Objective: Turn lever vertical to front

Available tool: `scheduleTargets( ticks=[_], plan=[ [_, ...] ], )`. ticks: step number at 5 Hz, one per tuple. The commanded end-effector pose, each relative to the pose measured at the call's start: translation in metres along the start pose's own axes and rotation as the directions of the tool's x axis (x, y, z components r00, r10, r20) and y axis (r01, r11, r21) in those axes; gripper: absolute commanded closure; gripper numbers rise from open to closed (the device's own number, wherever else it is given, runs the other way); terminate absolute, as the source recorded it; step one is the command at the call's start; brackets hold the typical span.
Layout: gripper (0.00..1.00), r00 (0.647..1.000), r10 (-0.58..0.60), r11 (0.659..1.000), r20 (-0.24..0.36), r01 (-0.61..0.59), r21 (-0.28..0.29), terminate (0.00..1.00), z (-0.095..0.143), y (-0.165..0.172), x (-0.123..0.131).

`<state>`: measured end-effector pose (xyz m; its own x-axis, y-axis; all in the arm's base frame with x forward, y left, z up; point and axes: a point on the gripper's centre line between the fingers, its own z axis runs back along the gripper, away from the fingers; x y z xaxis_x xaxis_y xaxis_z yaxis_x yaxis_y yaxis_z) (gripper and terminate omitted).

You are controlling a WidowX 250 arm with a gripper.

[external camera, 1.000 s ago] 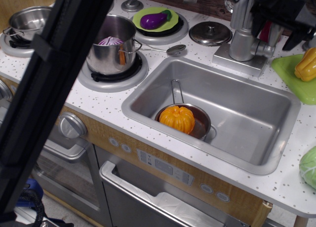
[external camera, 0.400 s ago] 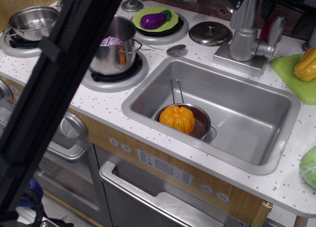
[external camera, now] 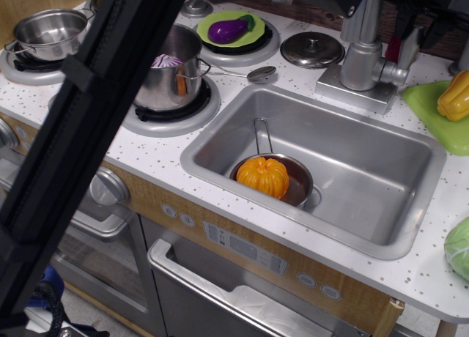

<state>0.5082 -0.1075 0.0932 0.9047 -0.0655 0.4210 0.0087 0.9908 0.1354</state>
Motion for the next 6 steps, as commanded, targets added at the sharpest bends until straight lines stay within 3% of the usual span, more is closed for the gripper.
scheduleTargets(
  ticks=[1,3,4,5,6],
  plan=[
    [1.0,0.996,0.089,0.996,-0.007,-0.089,-0.02,0.0,0.036,-0.003,0.0],
    [1.0,0.985,0.154,0.987,-0.084,-0.156,-0.026,0.0,0.044,-0.011,-0.025],
    [1.0,0.968,0.18,0.98,-0.173,-0.192,-0.057,0.0,0.037,-0.012,-0.036],
    [1.0,0.955,0.184,0.98,-0.232,-0.198,-0.039,0.0,0.036,-0.015,-0.046],
    [1.0,0.947,0.191,0.976,-0.258,-0.212,-0.055,0.0,0.026,-0.016,-0.055]
  ],
)
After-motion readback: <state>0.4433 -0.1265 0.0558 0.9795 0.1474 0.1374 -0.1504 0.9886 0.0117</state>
